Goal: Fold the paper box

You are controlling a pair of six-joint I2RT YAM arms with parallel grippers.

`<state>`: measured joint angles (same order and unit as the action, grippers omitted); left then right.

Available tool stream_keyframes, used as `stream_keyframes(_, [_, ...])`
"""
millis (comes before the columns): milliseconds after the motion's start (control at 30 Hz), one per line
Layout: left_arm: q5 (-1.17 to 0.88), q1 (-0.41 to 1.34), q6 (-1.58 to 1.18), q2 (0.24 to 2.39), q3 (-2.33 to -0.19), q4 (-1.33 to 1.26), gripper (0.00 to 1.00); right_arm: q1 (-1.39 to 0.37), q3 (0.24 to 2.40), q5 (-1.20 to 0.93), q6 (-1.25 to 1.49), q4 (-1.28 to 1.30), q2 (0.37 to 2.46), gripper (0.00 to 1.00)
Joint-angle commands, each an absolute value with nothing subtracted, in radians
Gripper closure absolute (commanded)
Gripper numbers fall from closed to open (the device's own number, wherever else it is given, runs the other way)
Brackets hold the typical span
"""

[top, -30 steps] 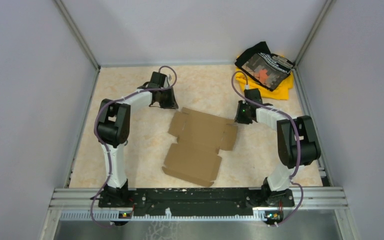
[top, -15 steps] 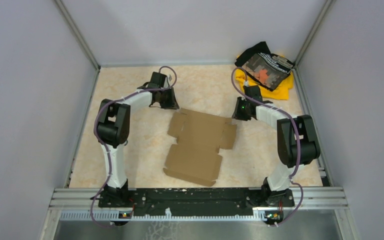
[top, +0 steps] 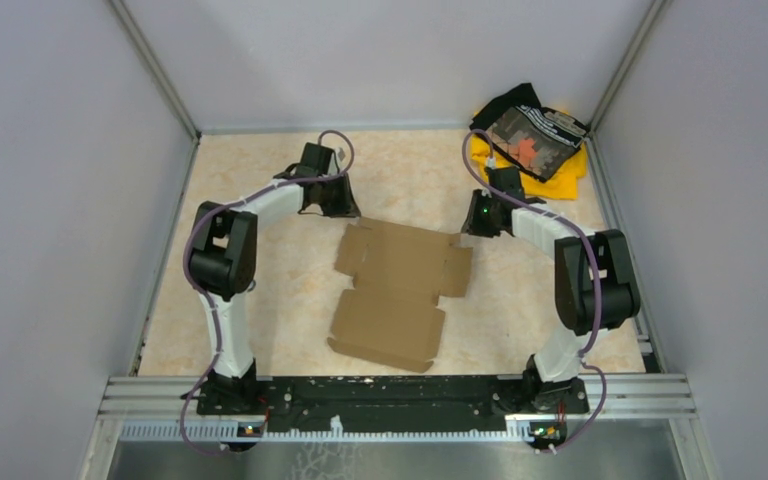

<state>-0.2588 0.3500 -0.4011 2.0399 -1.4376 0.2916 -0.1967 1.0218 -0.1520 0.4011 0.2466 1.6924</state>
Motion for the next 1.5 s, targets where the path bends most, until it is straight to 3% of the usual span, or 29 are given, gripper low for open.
stream_keyframes(0, [-0.281, 0.361, -0.413, 2.007, -1.428, 0.28, 0.74, -0.21, 1.072, -0.163, 0.395, 0.229, 1.703, 0.77])
stream_keyframes(300, [-0.202, 0.351, -0.394, 1.986, -1.408, 0.29, 0.76, -0.213, 1.06, -0.158, 0.391, 0.228, 1.7, 0.77])
stream_keyframes(533, [-0.198, 0.345, -0.38, 1.998, -1.42, 0.303, 0.82, -0.212, 1.057, -0.16, 0.392, 0.223, 1.704, 0.77])
stream_keyframes(1467, [-0.273, 0.375, -0.405, 2.023, -1.419, 0.281, 0.84, -0.247, 1.112, -0.164, 0.4, 0.236, 1.729, 0.76])
